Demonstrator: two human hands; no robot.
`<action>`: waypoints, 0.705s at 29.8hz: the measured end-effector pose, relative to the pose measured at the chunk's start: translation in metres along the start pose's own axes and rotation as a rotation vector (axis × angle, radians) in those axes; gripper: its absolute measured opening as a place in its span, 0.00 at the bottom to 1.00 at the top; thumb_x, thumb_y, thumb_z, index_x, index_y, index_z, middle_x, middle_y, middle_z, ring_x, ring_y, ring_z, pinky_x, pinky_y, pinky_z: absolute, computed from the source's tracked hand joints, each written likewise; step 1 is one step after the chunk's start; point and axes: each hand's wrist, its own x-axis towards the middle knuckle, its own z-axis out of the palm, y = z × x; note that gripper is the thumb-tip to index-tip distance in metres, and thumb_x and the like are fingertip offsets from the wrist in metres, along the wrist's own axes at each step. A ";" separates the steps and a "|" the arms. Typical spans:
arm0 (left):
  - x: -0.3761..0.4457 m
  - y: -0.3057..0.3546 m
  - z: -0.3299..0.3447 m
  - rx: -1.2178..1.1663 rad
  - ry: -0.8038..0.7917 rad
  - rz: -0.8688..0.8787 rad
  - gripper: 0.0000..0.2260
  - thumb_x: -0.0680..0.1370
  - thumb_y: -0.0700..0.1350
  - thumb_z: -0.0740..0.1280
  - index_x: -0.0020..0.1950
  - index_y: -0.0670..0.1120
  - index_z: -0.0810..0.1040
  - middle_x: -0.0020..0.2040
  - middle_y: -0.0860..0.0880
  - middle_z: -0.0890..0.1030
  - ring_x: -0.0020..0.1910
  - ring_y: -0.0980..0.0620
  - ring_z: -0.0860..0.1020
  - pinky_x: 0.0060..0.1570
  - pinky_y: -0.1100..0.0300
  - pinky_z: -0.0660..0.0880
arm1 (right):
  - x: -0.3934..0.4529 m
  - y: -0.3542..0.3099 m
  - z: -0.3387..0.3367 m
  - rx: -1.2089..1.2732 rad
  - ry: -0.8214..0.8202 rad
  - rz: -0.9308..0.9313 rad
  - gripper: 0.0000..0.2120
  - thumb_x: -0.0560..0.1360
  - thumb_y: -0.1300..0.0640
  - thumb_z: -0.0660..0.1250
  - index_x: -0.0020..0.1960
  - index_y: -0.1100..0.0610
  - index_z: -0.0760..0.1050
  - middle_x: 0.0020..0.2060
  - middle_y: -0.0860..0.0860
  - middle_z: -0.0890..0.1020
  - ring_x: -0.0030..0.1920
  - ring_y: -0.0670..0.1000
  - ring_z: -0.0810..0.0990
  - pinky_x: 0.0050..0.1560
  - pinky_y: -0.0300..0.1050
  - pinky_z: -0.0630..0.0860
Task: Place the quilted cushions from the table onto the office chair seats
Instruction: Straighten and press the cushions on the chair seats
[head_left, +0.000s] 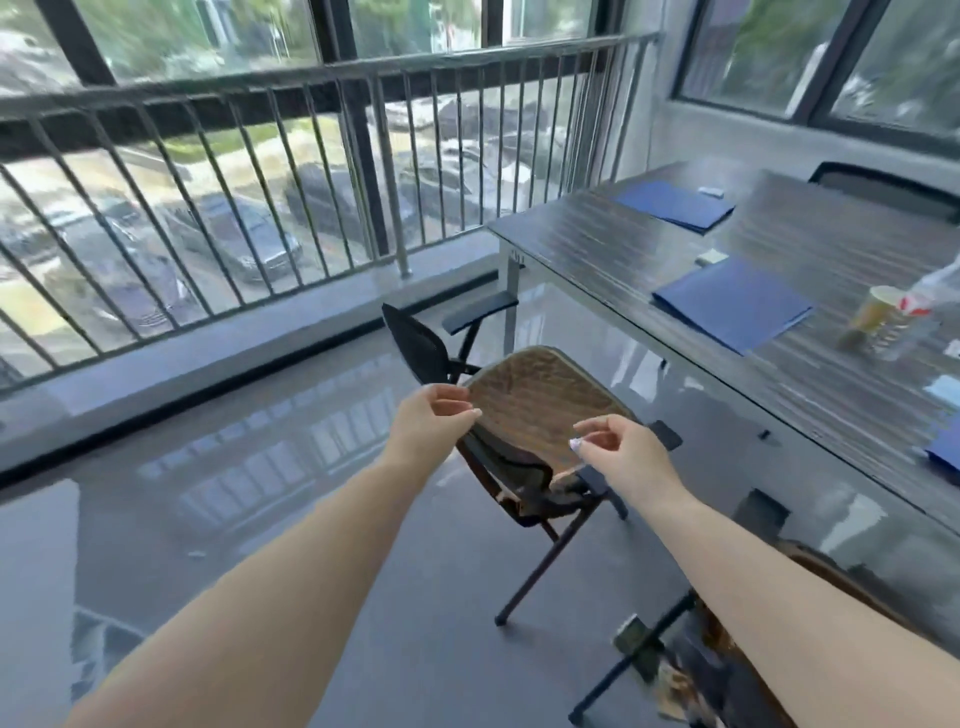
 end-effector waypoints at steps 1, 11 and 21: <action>0.008 0.000 -0.013 -0.005 -0.001 0.007 0.09 0.75 0.41 0.71 0.53 0.47 0.77 0.44 0.53 0.81 0.40 0.60 0.77 0.32 0.73 0.69 | 0.006 -0.008 0.010 -0.007 0.005 -0.003 0.05 0.73 0.53 0.70 0.49 0.50 0.78 0.41 0.45 0.82 0.47 0.49 0.80 0.47 0.45 0.76; 0.091 -0.005 -0.061 0.013 -0.058 0.012 0.13 0.75 0.43 0.71 0.59 0.46 0.78 0.46 0.53 0.81 0.42 0.62 0.77 0.36 0.72 0.69 | 0.072 -0.030 0.050 -0.035 0.032 0.061 0.05 0.73 0.53 0.70 0.49 0.48 0.78 0.42 0.45 0.82 0.47 0.45 0.80 0.37 0.35 0.71; 0.295 0.003 -0.020 0.099 -0.126 -0.080 0.13 0.74 0.44 0.71 0.58 0.48 0.78 0.49 0.54 0.82 0.45 0.61 0.78 0.37 0.69 0.69 | 0.243 0.007 0.069 0.007 0.105 0.261 0.04 0.72 0.52 0.71 0.47 0.47 0.78 0.41 0.43 0.82 0.47 0.45 0.80 0.39 0.36 0.70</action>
